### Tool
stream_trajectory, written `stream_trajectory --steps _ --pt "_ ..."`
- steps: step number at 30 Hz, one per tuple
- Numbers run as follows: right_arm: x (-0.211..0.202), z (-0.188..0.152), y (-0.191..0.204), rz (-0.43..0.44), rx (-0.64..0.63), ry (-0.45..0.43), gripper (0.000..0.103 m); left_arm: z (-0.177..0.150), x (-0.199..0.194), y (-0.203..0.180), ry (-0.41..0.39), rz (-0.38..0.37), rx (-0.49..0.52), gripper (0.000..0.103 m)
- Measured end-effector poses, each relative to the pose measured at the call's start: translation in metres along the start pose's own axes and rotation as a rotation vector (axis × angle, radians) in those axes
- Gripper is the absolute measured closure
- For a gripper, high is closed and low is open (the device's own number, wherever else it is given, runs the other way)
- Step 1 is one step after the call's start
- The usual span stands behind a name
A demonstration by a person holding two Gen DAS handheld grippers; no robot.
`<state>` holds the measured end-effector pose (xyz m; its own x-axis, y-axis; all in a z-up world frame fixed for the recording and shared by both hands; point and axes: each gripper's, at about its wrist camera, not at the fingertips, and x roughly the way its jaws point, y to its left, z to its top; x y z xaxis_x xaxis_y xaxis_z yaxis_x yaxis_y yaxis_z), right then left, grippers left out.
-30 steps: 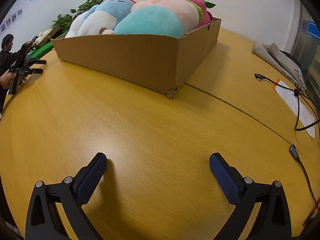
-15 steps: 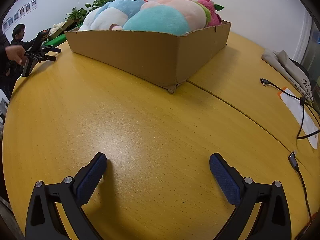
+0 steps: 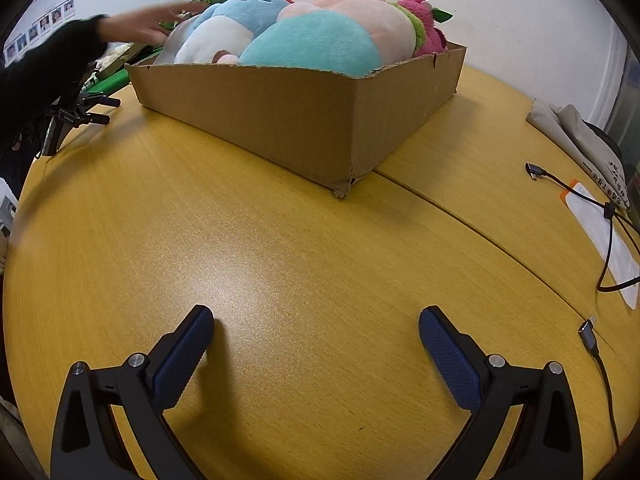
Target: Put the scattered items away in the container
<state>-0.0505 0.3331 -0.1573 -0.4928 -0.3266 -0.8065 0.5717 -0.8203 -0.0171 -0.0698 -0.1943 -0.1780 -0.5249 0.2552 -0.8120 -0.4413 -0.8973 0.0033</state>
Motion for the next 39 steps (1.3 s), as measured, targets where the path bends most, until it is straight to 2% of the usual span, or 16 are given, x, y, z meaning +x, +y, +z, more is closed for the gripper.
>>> stream_trajectory --steps 39 --pt "-0.0001 -0.0008 -0.0038 0.005 -0.007 -0.001 0.000 -0.0029 -0.0005 0.0006 -0.001 0.000 0.002 0.000"
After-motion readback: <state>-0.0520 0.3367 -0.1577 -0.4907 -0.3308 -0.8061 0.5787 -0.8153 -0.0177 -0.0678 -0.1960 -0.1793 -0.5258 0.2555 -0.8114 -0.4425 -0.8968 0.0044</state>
